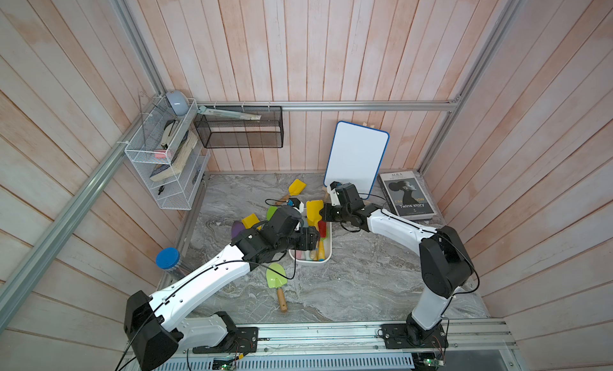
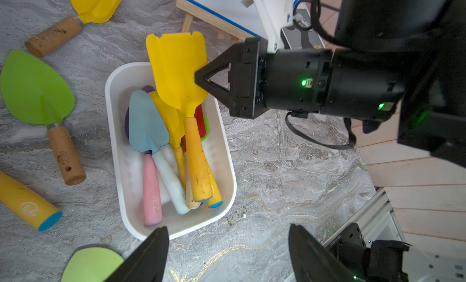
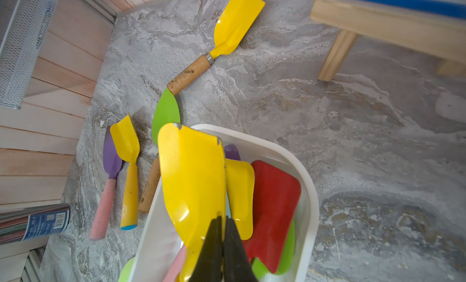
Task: Put the shovel into the storage box
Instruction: Place the shovel in the storage box.
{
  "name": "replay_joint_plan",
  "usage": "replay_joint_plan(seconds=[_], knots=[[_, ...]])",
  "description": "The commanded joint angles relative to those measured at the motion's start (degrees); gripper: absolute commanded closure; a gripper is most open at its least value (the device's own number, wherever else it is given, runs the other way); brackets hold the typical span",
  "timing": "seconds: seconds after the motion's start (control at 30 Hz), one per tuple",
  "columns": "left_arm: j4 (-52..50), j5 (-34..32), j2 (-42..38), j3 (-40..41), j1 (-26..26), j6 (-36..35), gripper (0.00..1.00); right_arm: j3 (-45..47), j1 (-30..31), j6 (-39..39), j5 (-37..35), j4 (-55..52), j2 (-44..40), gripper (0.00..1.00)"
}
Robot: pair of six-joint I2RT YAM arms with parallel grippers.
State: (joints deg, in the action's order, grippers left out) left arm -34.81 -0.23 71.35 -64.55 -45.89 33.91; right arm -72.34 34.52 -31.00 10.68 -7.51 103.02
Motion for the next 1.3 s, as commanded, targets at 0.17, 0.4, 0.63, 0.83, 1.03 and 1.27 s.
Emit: replay_joint_plan(seconds=[0.17, 0.4, 0.63, 0.83, 1.03, 1.27], knots=[[2.5, 2.3, -1.3, 1.9, 1.4, -1.1, 0.2, -1.7, 1.4, -2.5, -0.7, 3.5, 4.9, 1.0], [2.8, 3.5, -1.1, 2.6, 2.1, -1.5, 0.2, -0.2, 2.0, -3.3, -0.8, 4.5, 6.6, 1.0], [2.9, 4.3, -0.9, 3.1, 2.3, -1.4, 0.2, 2.7, 2.0, -2.9, -0.3, 4.7, 6.8, 1.0], [2.8, 4.6, -0.5, 3.0, 2.3, -1.3, 0.2, 3.1, 2.0, -0.6, -0.6, 2.4, 6.5, 1.0], [2.8, 5.5, 0.5, 2.8, 2.4, -1.1, 0.2, 2.9, 2.0, 0.9, 0.2, 0.9, 7.2, 1.0], [2.2, 5.5, 1.4, 2.5, 2.3, -1.0, 0.19, 2.3, 1.9, 1.8, 0.8, -0.5, 8.9, 1.0]])
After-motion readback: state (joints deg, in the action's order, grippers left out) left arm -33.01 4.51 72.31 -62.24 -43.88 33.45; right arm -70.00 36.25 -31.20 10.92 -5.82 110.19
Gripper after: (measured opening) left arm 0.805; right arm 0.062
